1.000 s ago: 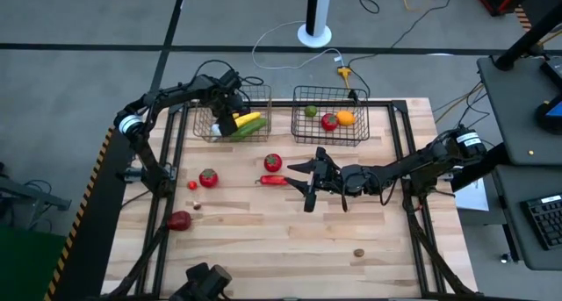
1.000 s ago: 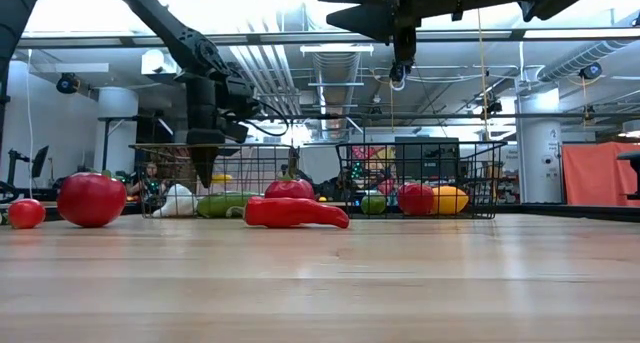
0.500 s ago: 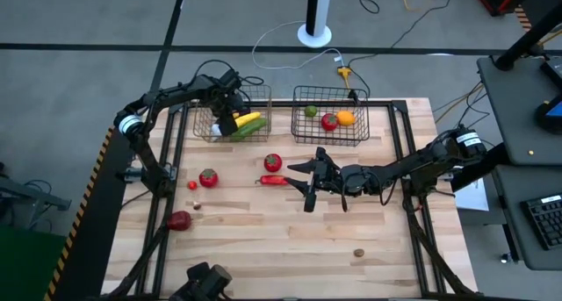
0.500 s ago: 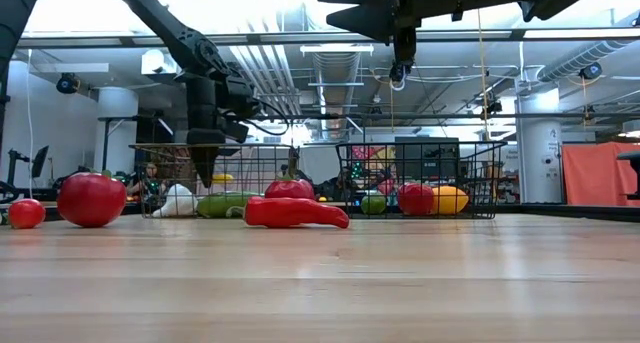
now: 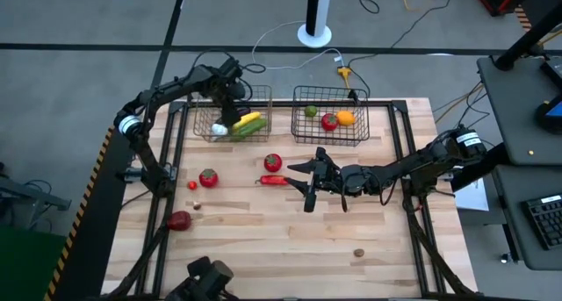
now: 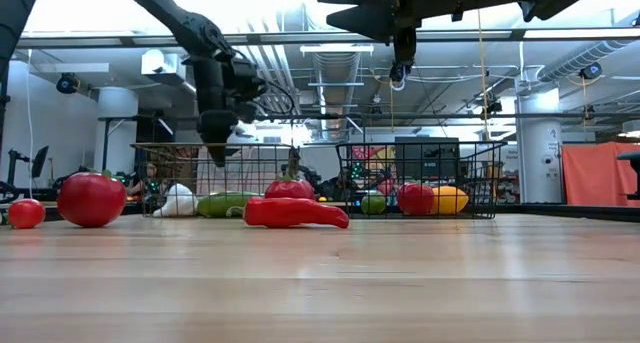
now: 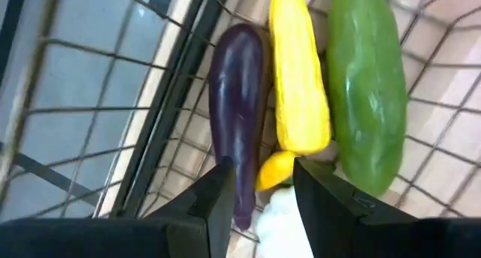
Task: Sort produce into baskets
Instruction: Put the left large red tomato into the right wire basket
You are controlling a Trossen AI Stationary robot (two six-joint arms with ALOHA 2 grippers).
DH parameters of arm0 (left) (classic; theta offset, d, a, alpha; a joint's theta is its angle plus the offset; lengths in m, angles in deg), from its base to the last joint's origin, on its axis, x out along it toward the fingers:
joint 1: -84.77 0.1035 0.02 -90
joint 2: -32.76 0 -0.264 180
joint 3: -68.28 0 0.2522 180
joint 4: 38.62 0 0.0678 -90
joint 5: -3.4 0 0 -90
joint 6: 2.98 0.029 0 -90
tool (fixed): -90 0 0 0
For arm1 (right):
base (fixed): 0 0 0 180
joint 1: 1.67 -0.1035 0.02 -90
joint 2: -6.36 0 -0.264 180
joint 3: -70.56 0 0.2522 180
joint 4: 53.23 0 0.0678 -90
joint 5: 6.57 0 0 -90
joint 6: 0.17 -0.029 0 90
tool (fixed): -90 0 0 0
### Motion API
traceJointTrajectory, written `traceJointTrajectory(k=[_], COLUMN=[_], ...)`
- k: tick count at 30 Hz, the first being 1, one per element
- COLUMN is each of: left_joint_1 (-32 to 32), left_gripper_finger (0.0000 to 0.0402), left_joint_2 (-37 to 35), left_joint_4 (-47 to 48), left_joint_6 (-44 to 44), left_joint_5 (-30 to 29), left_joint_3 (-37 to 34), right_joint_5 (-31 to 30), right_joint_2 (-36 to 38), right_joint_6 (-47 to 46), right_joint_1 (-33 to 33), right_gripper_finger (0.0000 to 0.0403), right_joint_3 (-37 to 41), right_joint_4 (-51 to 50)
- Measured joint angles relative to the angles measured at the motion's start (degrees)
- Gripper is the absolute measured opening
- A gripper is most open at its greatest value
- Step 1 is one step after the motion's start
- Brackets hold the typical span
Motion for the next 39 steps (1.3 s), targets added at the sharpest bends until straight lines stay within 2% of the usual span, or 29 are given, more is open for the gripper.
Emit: traceJointTrajectory(k=[2,5,8,10,18,26,31,39], left_joint_1=[-0.36,-1.41,-3.51,-5.67,-17.77,-30.63,-36.05,-40.56], left_gripper_finger=[0.0121,0.0121,0.0121,0.0121,0.0121,0.0121,0.0121,0.0121], left_joint_2=[-1.18,-4.25,-8.66,-12.29,-27.83,-39.71,-44.71,-48.71], left_joint_4=[0.34,-0.03,-2.09,-4.72,-15.95,-24.57,-29.73,-35.14], left_joint_6=[-2.41,-4.97,-8.38,-11.43,-19.29,-28.02,-33.17,-39.53], left_joint_5=[0.68,5.29,10.43,10.99,10.39,0.66,-1.35,-1.57], left_joint_3=[0.79,0.53,-1.74,-4.06,-17.42,-29.61,-35.48,-42.05], right_joint_5=[-0.02,-0.5,-0.5,-0.52,-0.52,-0.56,-1.9,-2.08], right_joint_2=[0.0,0.0,0.0,0.0,0.0,0.0,0.02,-0.03], right_joint_6=[0.0,-0.22,-1.0,-1.64,-1.64,-1.14,-1.27,-5.22], right_joint_1=[0.0,0.02,0.2,0.28,0.28,0.28,0.32,1.03], right_gripper_finger=[0.0178,0.0178,0.0178,0.0178,0.0178,0.0178,0.0178,0.0178], right_joint_3=[0.0,0.0,0.02,0.02,0.02,0.02,0.0,-7.0], right_joint_4=[-0.25,-1.34,-2.51,-3.23,-4.3,-5.06,-7.16,-25.71])
